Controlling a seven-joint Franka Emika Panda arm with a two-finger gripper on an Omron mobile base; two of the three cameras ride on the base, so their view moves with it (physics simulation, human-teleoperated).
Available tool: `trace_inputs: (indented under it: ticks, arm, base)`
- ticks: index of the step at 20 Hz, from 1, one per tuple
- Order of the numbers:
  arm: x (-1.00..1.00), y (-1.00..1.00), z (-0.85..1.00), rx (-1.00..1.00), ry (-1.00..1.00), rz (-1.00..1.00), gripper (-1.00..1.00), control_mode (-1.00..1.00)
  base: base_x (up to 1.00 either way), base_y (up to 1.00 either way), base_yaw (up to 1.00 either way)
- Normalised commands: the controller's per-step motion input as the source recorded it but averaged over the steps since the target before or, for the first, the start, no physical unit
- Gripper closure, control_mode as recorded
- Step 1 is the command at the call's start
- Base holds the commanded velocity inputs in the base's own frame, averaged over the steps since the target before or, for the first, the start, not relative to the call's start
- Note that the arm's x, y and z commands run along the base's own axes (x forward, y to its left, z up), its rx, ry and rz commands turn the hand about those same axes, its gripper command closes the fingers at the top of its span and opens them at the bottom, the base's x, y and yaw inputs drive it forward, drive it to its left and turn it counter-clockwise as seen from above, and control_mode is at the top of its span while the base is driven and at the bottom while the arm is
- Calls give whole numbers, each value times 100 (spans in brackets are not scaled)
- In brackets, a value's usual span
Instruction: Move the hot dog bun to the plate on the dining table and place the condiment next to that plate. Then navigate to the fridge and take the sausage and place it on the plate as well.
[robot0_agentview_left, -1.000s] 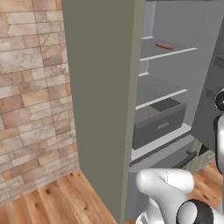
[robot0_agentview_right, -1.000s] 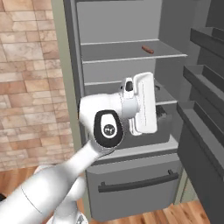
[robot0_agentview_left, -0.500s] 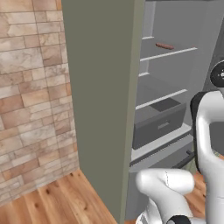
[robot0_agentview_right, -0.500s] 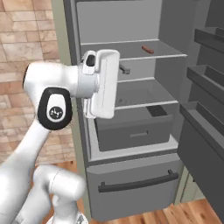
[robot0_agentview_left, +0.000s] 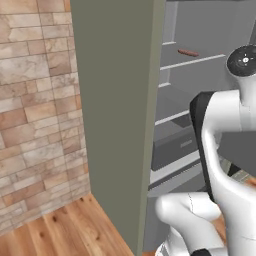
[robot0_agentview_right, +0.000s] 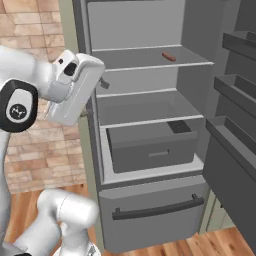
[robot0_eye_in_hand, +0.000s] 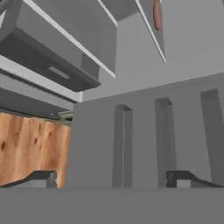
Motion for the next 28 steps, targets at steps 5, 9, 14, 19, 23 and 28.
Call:
trace_inputs:
  ticks: [5,9,14,19,23,28]
  arm:
    - [39,11,-69,45,-56,-16,-100,-100]
    - [54,-6,-56,64,-22,-11,-100,-100]
    - [16,16,-7,78,19,-4,-100,-100]
    - [3,12,-11,56,41,1,-100,-100]
    - [0,3,-34,4,24,9,-100,-100]
    - [0,0,-12,0,0,1,-100,100]
  base:
    - [0,0,0]
    - [0,0,0]
    - [0,0,0]
    - [0,0,0]
    - [0,0,0]
    - [4,-21,1]
